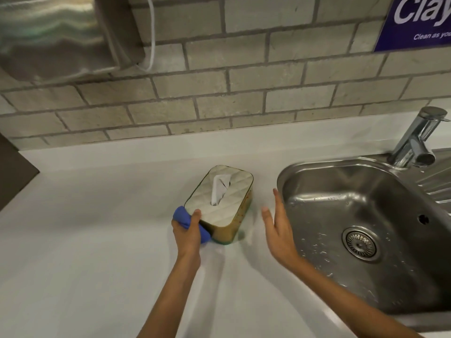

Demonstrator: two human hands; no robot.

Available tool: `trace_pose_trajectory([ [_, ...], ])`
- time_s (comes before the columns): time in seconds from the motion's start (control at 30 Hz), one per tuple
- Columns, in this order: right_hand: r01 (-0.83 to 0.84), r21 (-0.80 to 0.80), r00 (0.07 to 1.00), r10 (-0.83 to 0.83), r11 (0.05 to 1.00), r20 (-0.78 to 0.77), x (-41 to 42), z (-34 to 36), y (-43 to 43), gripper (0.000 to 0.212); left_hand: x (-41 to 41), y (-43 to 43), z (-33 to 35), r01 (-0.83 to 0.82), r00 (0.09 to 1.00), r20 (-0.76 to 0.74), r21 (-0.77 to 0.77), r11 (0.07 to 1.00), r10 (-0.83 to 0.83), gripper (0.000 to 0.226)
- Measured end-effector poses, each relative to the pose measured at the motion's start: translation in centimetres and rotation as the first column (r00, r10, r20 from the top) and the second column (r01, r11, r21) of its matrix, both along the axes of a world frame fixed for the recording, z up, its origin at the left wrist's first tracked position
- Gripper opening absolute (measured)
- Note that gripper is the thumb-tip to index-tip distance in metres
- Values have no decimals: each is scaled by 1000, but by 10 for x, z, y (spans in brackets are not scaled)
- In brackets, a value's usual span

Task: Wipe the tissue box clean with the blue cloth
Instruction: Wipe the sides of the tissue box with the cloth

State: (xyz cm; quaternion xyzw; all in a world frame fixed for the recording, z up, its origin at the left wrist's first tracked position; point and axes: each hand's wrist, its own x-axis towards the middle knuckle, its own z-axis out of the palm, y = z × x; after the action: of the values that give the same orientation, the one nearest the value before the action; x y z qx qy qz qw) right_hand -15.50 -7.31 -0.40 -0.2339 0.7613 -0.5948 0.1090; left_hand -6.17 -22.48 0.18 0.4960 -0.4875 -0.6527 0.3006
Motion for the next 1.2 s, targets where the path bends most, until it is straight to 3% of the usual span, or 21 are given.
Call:
trace_pose_trajectory([
  [0.13,-44,83,990,32,996,138,-53,-5,-10,57,-8,-21,9,101,995,-1,-43,994,-102,51],
  [0.37,-223,85,937,189,971,295,-86,-10,-29,65,-13,-26,11,60,998,3,-73,996,-60,30],
  [0.6,-285,-35,904,281,958,324,-81,-15,-38,55,2,12,-5,94,995,-1,-100,991,-95,53],
  [0.83,-230,-99,914,250,968,319,-70,-9,-24,34,2,14,2,116,993,21,-106,988,-114,51],
  [1.03,-179,68,962,160,981,220,-57,10,-10,52,4,-11,19,113,987,118,-40,993,-107,48],
  [1.2,-158,174,973,123,972,197,-50,26,1,98,6,-32,41,248,938,243,25,968,-247,38],
])
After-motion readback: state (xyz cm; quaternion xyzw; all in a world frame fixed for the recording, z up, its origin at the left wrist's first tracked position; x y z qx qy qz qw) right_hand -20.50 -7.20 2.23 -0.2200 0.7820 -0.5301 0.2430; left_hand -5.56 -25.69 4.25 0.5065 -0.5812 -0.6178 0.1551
